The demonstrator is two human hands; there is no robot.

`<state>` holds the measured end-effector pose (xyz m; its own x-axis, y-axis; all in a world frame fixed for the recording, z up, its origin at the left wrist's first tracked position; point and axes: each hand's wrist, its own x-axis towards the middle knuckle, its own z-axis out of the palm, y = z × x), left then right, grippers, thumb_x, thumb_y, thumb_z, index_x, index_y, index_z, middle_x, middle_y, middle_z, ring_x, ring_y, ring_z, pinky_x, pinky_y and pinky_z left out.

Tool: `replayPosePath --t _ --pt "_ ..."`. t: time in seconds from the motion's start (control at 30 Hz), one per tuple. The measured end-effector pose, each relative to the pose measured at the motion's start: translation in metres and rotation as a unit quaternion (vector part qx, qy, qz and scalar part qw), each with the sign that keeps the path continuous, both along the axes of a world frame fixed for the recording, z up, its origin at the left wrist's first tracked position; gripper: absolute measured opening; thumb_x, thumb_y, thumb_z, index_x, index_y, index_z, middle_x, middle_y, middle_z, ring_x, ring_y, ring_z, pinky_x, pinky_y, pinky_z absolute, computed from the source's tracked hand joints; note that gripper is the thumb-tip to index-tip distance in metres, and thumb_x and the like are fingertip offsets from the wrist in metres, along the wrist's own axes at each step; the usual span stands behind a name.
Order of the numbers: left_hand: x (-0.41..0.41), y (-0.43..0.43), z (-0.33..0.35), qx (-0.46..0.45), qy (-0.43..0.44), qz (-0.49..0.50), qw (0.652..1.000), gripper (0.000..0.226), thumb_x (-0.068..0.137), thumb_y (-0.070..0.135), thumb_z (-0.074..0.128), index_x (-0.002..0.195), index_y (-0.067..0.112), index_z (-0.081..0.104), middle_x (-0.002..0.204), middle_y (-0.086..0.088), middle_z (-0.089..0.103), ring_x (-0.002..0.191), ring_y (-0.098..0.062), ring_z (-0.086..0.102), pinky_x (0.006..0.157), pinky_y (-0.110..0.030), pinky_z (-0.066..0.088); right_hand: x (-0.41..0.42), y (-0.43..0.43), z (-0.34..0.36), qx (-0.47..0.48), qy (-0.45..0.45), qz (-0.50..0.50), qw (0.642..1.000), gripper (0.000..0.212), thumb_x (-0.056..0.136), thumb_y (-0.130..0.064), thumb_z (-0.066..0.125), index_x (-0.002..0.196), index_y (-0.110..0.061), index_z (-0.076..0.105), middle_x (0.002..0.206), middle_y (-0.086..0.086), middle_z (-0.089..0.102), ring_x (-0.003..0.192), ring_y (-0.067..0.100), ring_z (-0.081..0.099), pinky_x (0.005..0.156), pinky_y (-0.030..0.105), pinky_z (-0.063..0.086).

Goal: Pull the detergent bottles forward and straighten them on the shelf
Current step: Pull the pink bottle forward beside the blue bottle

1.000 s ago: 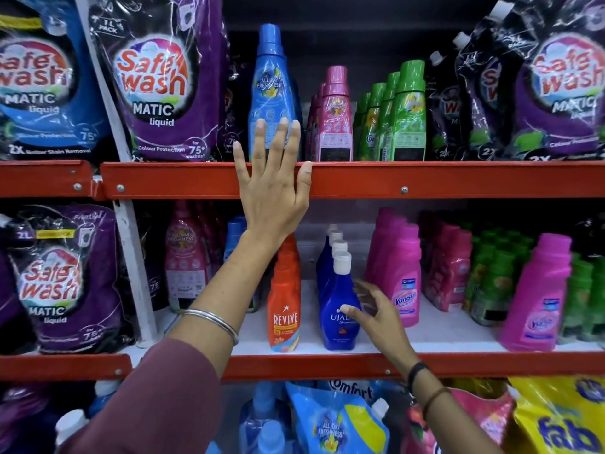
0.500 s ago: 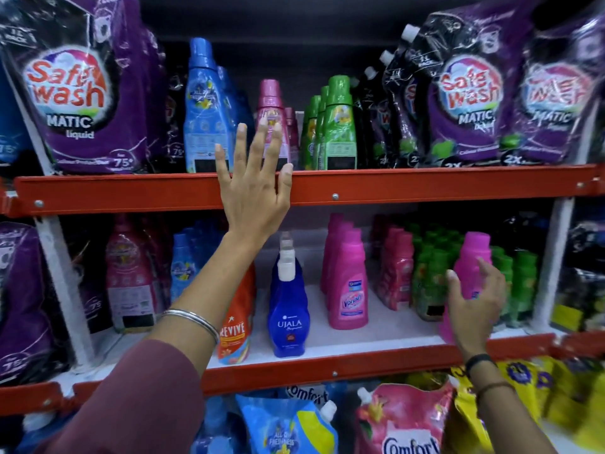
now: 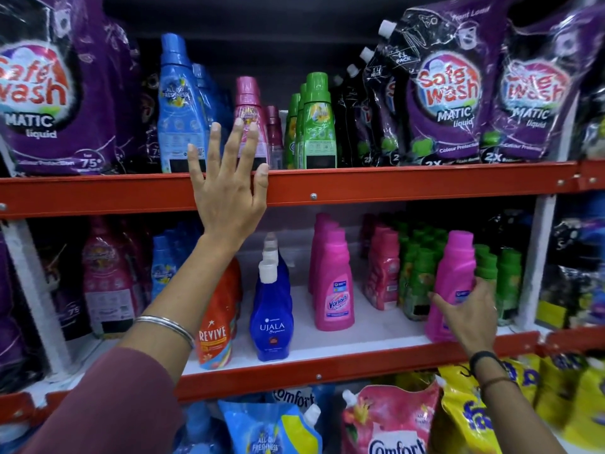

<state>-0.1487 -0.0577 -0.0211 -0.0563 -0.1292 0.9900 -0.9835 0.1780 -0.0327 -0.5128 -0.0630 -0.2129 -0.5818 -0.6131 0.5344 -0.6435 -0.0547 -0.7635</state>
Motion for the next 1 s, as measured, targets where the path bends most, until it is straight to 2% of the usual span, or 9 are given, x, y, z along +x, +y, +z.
replayPosePath --t 0.1,0.23,0.43,0.53,0.67,0.73,0.87,1.0 --pt "-0.001 0.0 0.0 -0.008 -0.001 0.004 1.0 0.051 0.1 0.041 0.029 0.148 0.025 0.028 0.156 0.002 0.031 0.146 -0.025 0.02 0.116 -0.052 0.006 0.008 0.007 0.005 -0.014 0.004 -0.006 1.0 0.081 0.064 -0.032 0.083 0.124 0.003 0.041 0.119 0.028 0.054 0.106 0.045 0.056 0.079 0.05 0.047" --pt "-0.001 -0.002 0.0 -0.019 0.001 0.006 1.0 0.051 0.1 0.041 0.03 0.148 0.025 0.029 0.155 0.002 0.032 0.146 -0.024 0.022 0.116 -0.051 0.011 0.041 0.02 0.019 -0.025 0.022 -0.017 0.999 0.085 0.058 -0.045 0.084 0.12 -0.004 0.043 0.118 0.022 0.058 0.103 0.043 0.06 0.074 0.048 0.048" --pt "0.001 -0.005 -0.001 -0.029 -0.001 0.006 1.0 0.051 0.1 0.042 0.031 0.148 0.025 0.029 0.154 0.003 0.034 0.144 -0.024 0.026 0.114 -0.051 0.017 0.108 0.023 0.028 -0.004 0.022 0.031 0.999 0.087 0.05 -0.055 0.083 0.113 -0.01 0.044 0.111 0.015 0.063 0.098 0.037 0.063 0.07 0.042 0.048" --pt "0.001 -0.006 -0.001 -0.036 -0.006 0.006 0.999 0.051 0.099 0.041 0.033 0.147 0.026 0.03 0.153 0.003 0.036 0.144 -0.024 0.026 0.113 -0.052 0.017 0.136 0.019 0.022 0.016 0.033 0.06 0.998 0.089 0.05 -0.057 0.082 0.113 -0.008 0.042 0.108 0.014 0.062 0.095 0.035 0.062 0.068 0.036 0.043" --pt "0.003 -0.007 -0.002 -0.039 -0.008 0.01 0.999 0.051 0.099 0.042 0.034 0.147 0.025 0.033 0.152 0.003 0.038 0.144 -0.024 0.027 0.114 -0.052 0.016 0.162 0.012 0.015 0.024 0.05 0.079 0.995 0.088 0.051 -0.06 0.08 0.109 -0.008 0.04 0.104 0.014 0.061 0.092 0.034 0.062 0.066 0.039 0.048" --pt "0.003 -0.007 -0.002 -0.041 -0.009 0.011 0.999 0.051 0.099 0.042 0.033 0.147 0.026 0.032 0.152 0.004 0.037 0.144 -0.024 0.027 0.114 -0.051 0.015 0.169 0.009 0.012 0.027 0.054 0.08 0.995 0.086 0.052 -0.06 0.08 0.107 -0.008 0.039 0.101 0.013 0.06 0.09 0.033 0.061 0.063 0.036 0.043" --pt "0.003 -0.008 -0.001 -0.046 -0.009 0.008 0.999 0.051 0.098 0.042 0.034 0.147 0.027 0.031 0.152 0.005 0.038 0.144 -0.023 0.027 0.113 -0.052 0.017 0.175 0.006 0.008 0.046 0.054 0.067 0.995 0.086 0.054 -0.06 0.079 0.109 -0.008 0.039 0.107 0.015 0.059 0.097 0.034 0.059 0.066 0.035 0.038" --pt "0.002 -0.009 -0.002 -0.042 -0.009 0.007 0.999 0.051 0.098 0.041 0.034 0.147 0.027 0.031 0.152 0.005 0.038 0.144 -0.023 0.027 0.114 -0.053 0.018 0.177 0.006 0.006 0.06 0.079 0.062 0.993 0.089 0.055 -0.067 0.074 0.11 -0.007 0.039 0.108 0.015 0.058 0.098 0.034 0.059 0.064 0.036 0.039"
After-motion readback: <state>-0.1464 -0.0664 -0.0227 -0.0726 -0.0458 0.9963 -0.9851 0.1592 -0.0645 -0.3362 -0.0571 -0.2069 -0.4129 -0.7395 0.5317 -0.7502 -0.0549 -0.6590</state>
